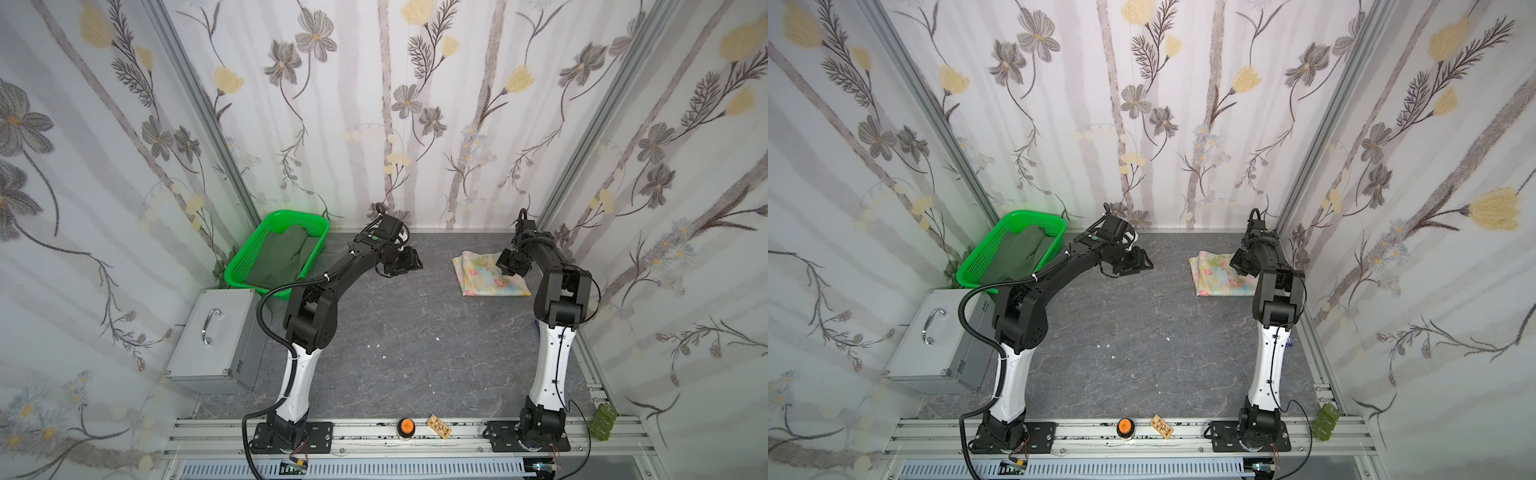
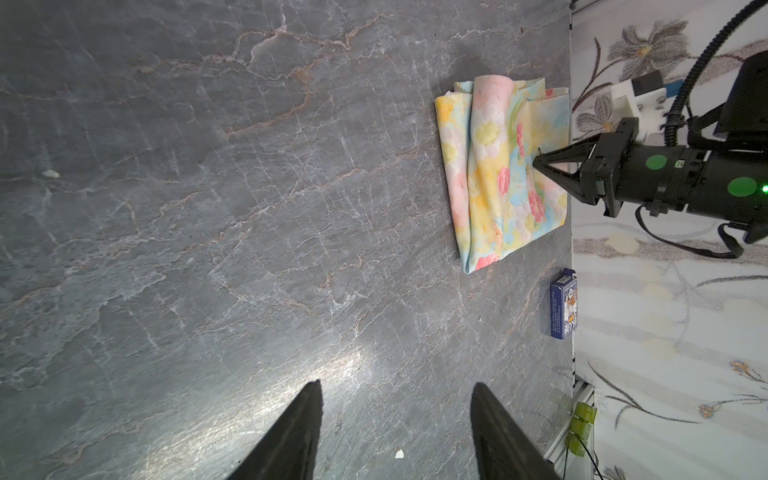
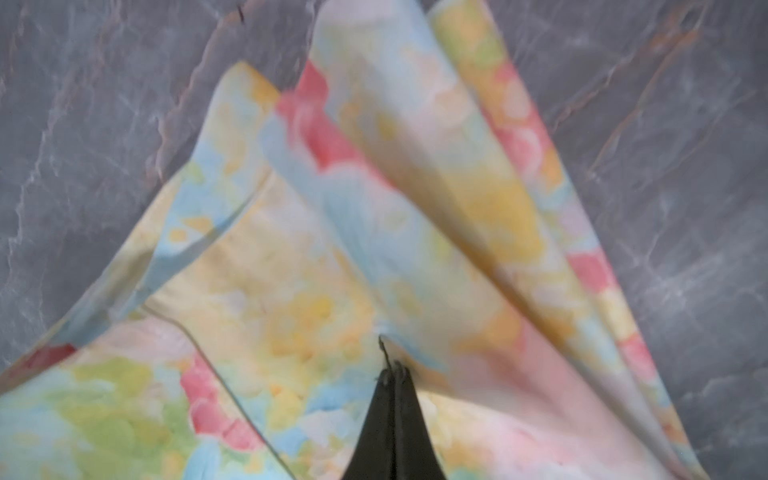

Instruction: Fold and stack the skirts

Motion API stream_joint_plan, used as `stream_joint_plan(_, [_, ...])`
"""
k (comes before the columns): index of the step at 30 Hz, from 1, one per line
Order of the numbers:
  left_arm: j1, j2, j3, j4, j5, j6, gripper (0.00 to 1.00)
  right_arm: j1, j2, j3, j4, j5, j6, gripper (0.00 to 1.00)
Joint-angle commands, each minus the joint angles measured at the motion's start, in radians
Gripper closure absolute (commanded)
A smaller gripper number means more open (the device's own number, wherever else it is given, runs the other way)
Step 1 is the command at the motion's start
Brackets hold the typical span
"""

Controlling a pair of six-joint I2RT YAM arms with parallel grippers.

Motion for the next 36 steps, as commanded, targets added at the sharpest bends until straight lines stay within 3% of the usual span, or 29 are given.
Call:
stream_joint_plan(1, [0.003,-0.012,0.009,0.004,-0.02,0.013,0.4,0.027,-0.118,-0.104,0.048,0.006,-0.006,1.0])
stream_joint_plan(5, [0.003,-0.02,0.006,0.006,-0.023,0.013,0.4,0.057,-0.242,-0.304,0.148,-0.033,0.028,1.0])
stream_joint_plan(9, [0.003,-0.027,0.0,0.006,-0.022,0.014,0.41,0.067,-0.24,-0.367,0.178,-0.049,0.041,1.0])
stream_joint_plan(18, [0.028,-0.043,-0.006,0.007,-0.019,0.006,0.4,0.046,-0.133,-0.267,0.161,-0.047,0.073,1.0])
stream_joint_plan(28, [0.13,-0.142,-0.064,0.013,-0.029,0.002,0.41,0.009,-0.001,-0.062,0.104,-0.074,0.086,1.0])
stream_joint_plan(36, [0.183,-0.237,-0.14,0.016,-0.059,0.01,0.41,0.045,-0.061,-0.102,0.121,-0.065,0.091,1.0])
